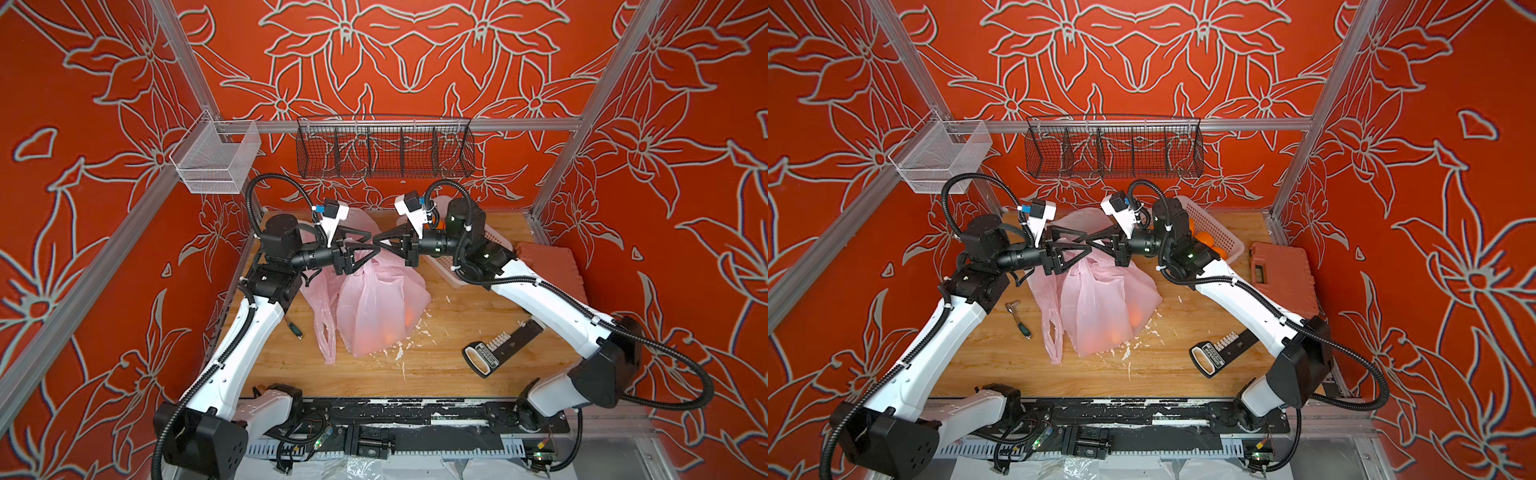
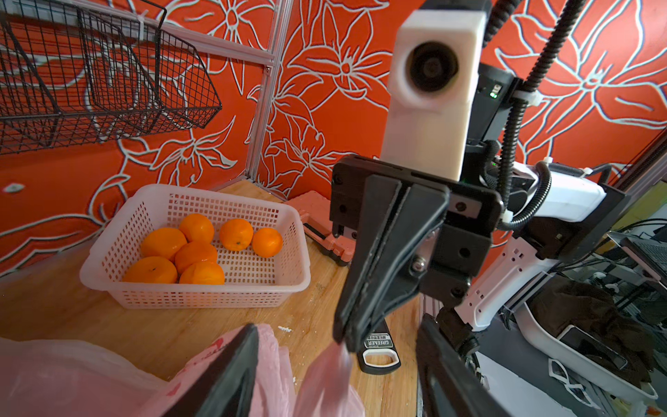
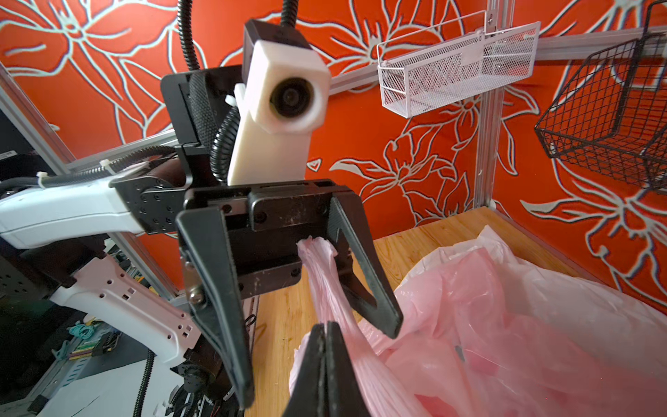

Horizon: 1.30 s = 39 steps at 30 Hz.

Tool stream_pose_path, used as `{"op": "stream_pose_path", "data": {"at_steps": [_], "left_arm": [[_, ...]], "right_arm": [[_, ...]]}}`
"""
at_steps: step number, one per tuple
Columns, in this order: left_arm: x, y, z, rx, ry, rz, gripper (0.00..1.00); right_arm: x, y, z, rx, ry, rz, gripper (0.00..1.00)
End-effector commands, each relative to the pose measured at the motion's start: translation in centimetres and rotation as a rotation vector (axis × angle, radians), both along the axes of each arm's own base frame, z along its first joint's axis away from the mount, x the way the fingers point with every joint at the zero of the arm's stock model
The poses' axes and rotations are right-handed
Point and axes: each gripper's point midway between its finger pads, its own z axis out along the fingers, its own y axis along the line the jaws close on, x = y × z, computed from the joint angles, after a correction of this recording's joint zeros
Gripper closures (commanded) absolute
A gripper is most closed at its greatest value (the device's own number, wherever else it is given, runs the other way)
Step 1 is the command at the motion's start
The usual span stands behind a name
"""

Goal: Place the oranges into plastic bags & tie knots
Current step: Tie the plastic bag at the center of the board.

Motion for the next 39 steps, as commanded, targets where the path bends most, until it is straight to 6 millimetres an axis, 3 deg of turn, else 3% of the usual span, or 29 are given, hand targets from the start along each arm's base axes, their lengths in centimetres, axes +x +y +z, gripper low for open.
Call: {"op": "stream_pose_path", "data": {"at_steps": [1,8,13,17,21,24,25,27,31,36,39], "left_arm": [[-0.8,0.2,0.1,0.005,-0.014,0.015,0.33],[-1.5,0.2,-0.5,0.015,0.002,0.004,0.43],[-1.7,0.2,-1.0,0.031,0.01,0.006,0.56],[-1.7,0.3,-1.1,0.037,0.012,0.007,0.7],[-1.6,0.3,-1.0,0.039,0.008,0.014,0.98],[-1.6,0.4,-1.0,0.046,0.007,0.025,1.0],[-1.6,0.5,-1.0,0.048,0.007,0.027,1.0],[-1.5,0.5,-1.1,0.049,0.004,0.037,1.0],[-1.3,0.5,-0.3,0.029,-0.014,0.04,1.0],[-1.8,-0.1,0.6,0.005,-0.044,-0.027,1.0],[-2.1,-0.3,0.8,-0.007,-0.057,-0.067,1.0]], "right_arm": [[-0.3,0.2,1.7,0.035,-0.028,0.032,1.0],[-0.4,0.5,1.5,0.028,-0.005,0.059,1.0],[-0.6,0.8,1.5,0.02,0.009,0.086,1.0],[-0.6,0.9,1.4,0.016,0.015,0.09,1.0],[-0.4,0.7,1.5,0.011,0.01,0.072,1.0],[-0.4,0.3,1.9,0.007,-0.004,0.041,0.99],[-0.4,0.1,2.1,0.007,-0.012,0.03,0.9],[0.0,-0.7,2.3,-0.005,-0.032,-0.033,0.53],[0.6,-3.4,1.2,-0.072,-0.103,-0.206,0.24],[-0.5,-5.0,-4.7,-0.253,-0.115,-0.203,0.16],[-0.8,-4.9,-6.8,-0.291,-0.091,-0.172,0.15]]}}
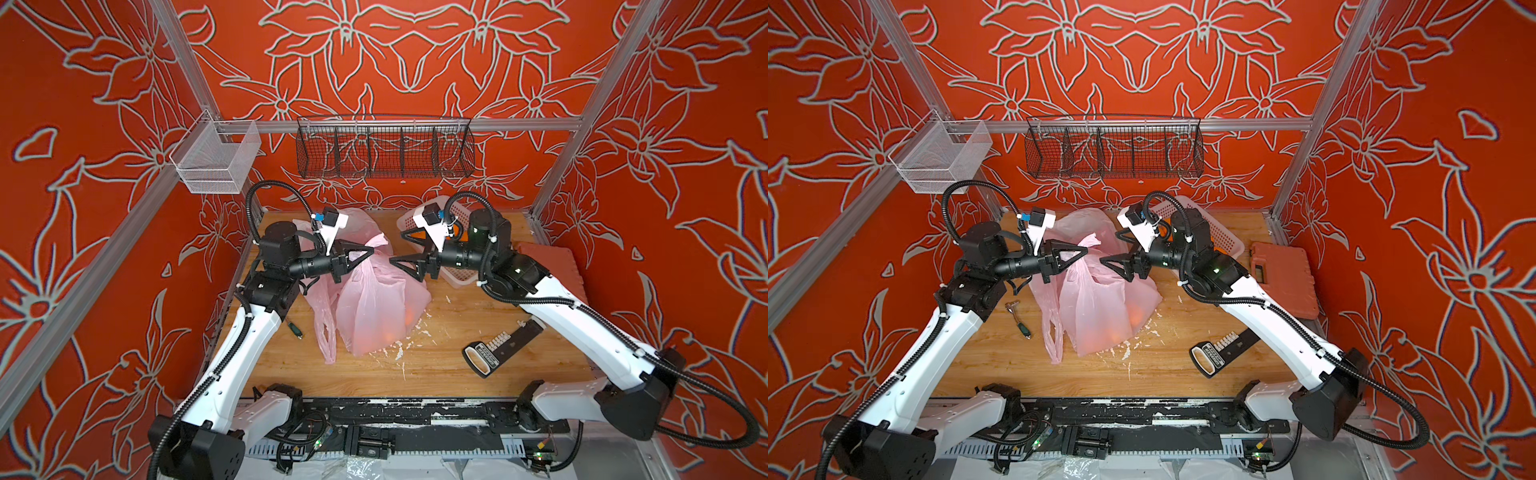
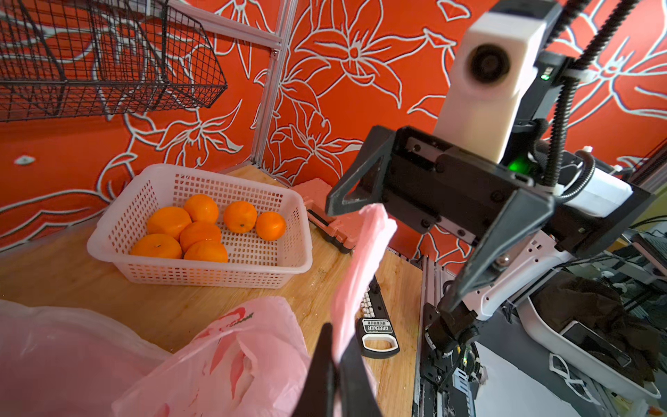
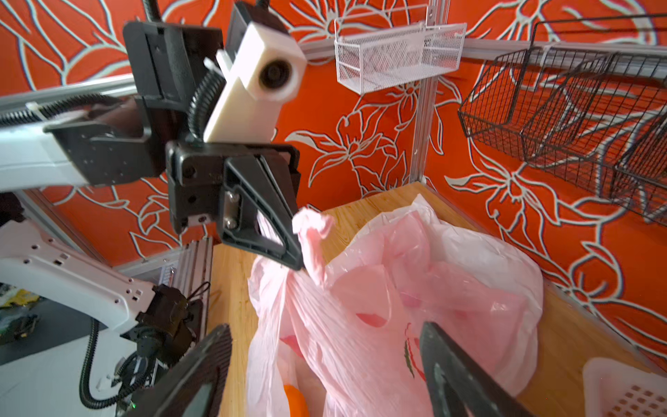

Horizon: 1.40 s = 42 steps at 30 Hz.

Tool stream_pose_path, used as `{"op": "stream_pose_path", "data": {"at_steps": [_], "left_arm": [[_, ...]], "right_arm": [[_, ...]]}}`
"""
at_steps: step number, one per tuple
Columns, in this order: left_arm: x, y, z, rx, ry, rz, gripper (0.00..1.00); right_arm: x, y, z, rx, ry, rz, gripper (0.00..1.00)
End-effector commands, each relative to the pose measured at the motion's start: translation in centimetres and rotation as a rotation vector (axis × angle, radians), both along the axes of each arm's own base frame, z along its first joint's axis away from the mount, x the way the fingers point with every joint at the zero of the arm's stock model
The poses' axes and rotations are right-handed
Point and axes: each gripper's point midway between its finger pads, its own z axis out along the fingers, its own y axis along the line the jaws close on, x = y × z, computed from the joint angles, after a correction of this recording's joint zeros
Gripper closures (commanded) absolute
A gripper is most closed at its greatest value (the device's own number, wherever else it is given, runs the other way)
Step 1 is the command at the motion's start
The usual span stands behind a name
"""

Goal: Place the oranges into plastic bags & tie knots
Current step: Tie the plastic bag at the center of the board.

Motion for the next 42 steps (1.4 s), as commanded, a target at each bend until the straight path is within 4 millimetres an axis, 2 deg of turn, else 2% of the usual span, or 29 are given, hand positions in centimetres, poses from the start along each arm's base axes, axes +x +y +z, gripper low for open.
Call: {"op": "stream_pose_path", "data": {"at_steps": [1,5,12,19,22,24,29,34,42], "left_arm": [[-0.9,-0.6,1.8,-0.028,-0.07,-0.074,1.0],[-1.2,-0.7,1.8,-0.029,-0.083,-0.084,1.0],[-1.1,-1.6,1.8,-0.028,-0.082,-0.118,1.0],[-0.6,-2.4,1.9,-0.028,-0.077,-0.135,1.0],[0.0,-2.2,1.6,-0.027,-0.06,-0.098,1.0],[0.4,-2.1,1.5,-0.027,-0.048,-0.07,1.0],[1.3,-1.6,1.0,-0.033,-0.024,0.001,1.0],[1.9,-1.5,0.9,-0.037,-0.01,0.023,1.0],[2.4,-2.5,2.0,-0.04,-0.017,-0.062,1.0]], "right_arm": [[0.5,-0.1,-5.2,-0.128,0.035,-0.002,0.15],[0.7,0.7,-6.4,-0.133,0.052,0.026,0.12],[0.2,3.3,-8.5,-0.172,0.033,0.042,0.06],[2.3,4.8,-9.8,-0.233,-0.071,-0.137,0.05],[3.0,4.9,-9.8,-0.219,-0.123,-0.218,0.07],[3.6,4.5,-9.4,-0.207,-0.157,-0.291,0.16],[3.7,3.3,-7.7,-0.13,-0.199,-0.371,0.72],[2.6,2.2,-6.7,-0.122,-0.205,-0.367,1.0],[0.8,-0.4,-5.0,-0.131,-0.131,-0.388,1.0]]}}
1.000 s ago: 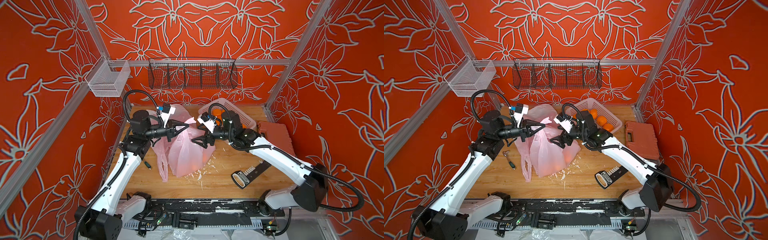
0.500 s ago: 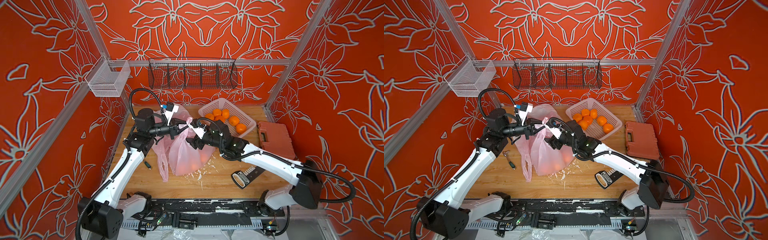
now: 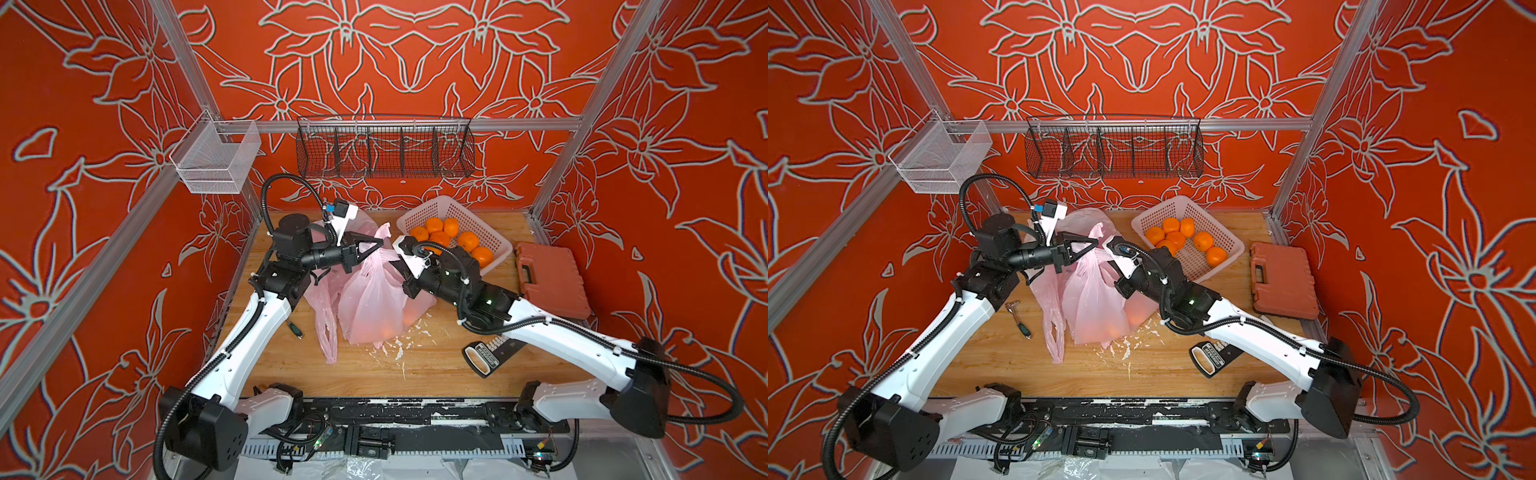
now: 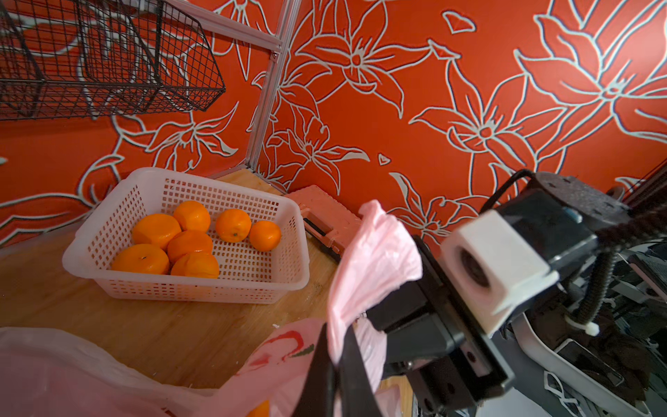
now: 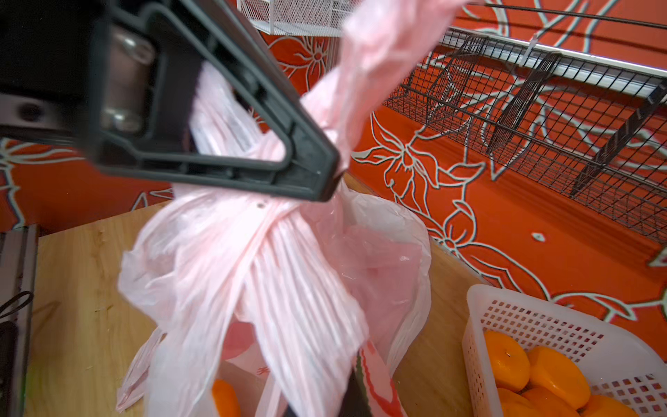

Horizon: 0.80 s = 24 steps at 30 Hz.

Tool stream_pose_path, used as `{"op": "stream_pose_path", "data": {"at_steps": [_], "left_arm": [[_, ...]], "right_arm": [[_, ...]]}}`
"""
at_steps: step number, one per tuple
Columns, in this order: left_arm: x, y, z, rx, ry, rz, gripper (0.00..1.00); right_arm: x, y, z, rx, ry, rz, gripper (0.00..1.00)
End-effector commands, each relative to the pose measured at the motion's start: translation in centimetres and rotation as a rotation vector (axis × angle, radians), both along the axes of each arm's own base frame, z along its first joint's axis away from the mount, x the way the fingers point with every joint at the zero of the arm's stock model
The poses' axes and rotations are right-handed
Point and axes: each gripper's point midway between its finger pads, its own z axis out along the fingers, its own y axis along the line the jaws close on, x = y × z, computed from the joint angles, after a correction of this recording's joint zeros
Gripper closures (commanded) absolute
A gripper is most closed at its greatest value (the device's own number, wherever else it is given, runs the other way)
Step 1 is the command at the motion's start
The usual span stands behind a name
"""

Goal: Place the oranges into plastic bags & tie knots
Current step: Tie the plastic bag at the center of the board.

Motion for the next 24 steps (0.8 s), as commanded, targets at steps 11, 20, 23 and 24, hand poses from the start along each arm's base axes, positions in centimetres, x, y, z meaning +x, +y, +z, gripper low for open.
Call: {"op": "stream_pose_path", "data": {"at_steps": [11,20,23,24], "left_arm": [[-1.4,-1.9,-0.7,0.028,-0.043,-0.174,0.46],[-2.8,-2.1,-0.8,0.047,-0.084,-0.224,0.03],[-3.4,-2.2,-0.7,0.058,-0.136,-0.231,0.03],[-3.5,-2.1,-0.8,0.064,-0.149,-0.231,0.03]], "right_arm": [[-2.6,-2.1,-2.4,-0.06,0.296,0.119,1.0],[-2.3,-2.2,-1.8,0.039,0.391,0.223,1.0],[-3.0,-1.7,-1.2,0.07,0.415,0.307,1.0],[-3.1,-1.6,-1.0,0.078,0.419,0.328,1.0]]}}
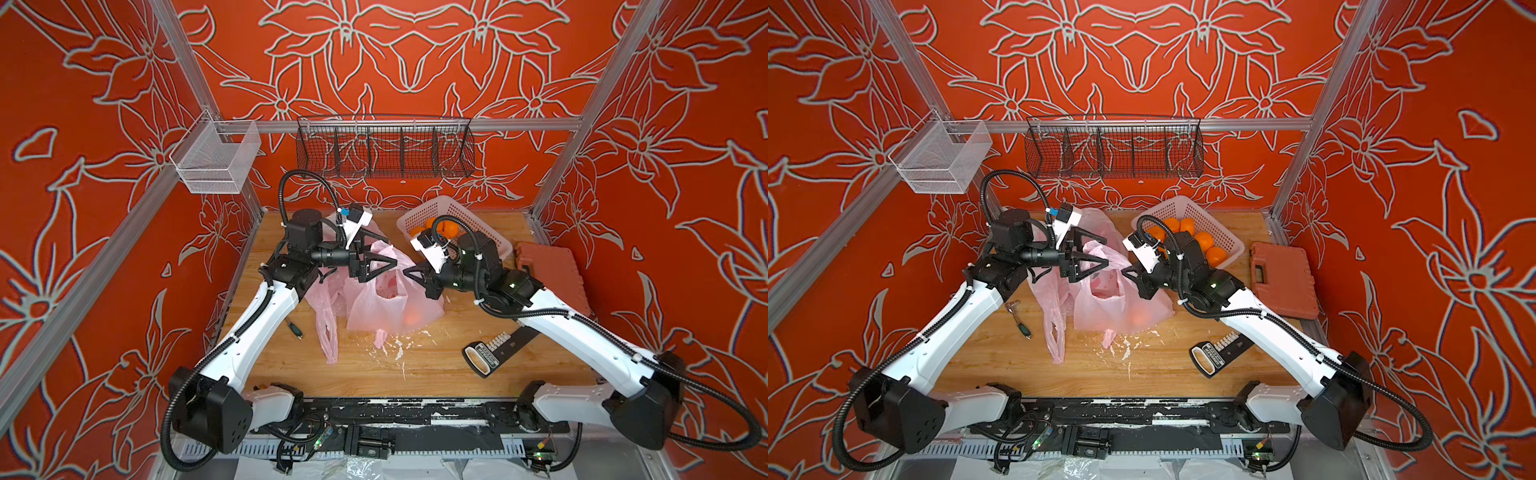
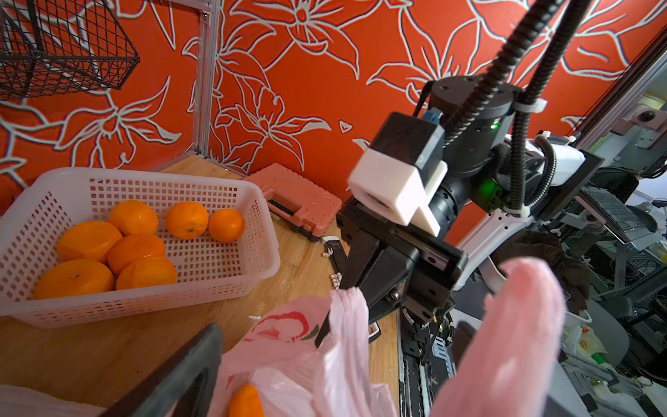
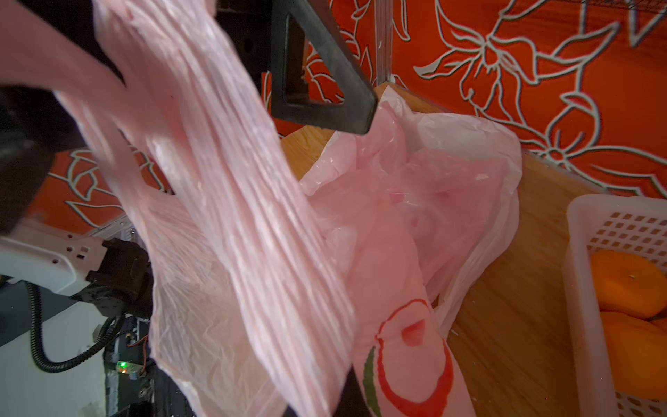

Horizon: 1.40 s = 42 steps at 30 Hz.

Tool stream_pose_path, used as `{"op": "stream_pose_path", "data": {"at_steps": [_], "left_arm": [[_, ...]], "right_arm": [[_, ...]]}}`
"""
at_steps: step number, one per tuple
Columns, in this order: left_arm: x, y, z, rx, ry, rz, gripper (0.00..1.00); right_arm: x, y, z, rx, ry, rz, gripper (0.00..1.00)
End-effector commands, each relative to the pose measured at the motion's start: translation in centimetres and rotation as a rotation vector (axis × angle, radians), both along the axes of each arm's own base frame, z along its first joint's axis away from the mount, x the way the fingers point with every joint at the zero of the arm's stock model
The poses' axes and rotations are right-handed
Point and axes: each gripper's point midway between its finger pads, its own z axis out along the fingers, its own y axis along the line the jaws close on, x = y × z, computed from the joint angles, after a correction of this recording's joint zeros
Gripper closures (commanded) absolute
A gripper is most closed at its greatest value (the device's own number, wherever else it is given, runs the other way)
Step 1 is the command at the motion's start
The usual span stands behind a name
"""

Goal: Place the oranges into plastic bags & tie knots
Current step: Tie the plastic bag at the center of the board.

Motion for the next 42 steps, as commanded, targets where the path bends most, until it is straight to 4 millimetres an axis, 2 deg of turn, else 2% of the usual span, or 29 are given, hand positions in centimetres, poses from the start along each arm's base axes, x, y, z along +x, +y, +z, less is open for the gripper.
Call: {"op": "stream_pose_path", "data": {"at_steps": [1,7,17,23,33,42], "left_arm": [[-1.5,0.0,0.7,0.005,-0.104,-0.038,0.03],[-2.2,0.0,0.3,0.02,-0.149,-0.065,0.03],[-1.5,0.1,-0.1,0.039,-0.171,-0.033,0.03],[-0.9,0.2,0.0,0.049,-0.184,0.003,0.03],[-2.0,-0.3,0.6,0.008,-0.176,-0.079,0.03],[-1.5,-0.4,1.1,-0.004,-0.183,-0.062,0.03]], "right_arm": [[-1.4,1.1,1.9,0.092,0.037,0.128,1.0],[-1.4,1.4,2.4,0.162,0.083,0.228,1.0],[-4.2,2.5,2.4,0.188,0.157,0.494,1.0],[-5.2,2.4,2.2,0.19,0.168,0.557,1.0],[-3.9,3.2,1.2,0.162,0.212,0.55,1.0],[-4.0,3.4,0.6,0.152,0.241,0.566,1.0]]}}
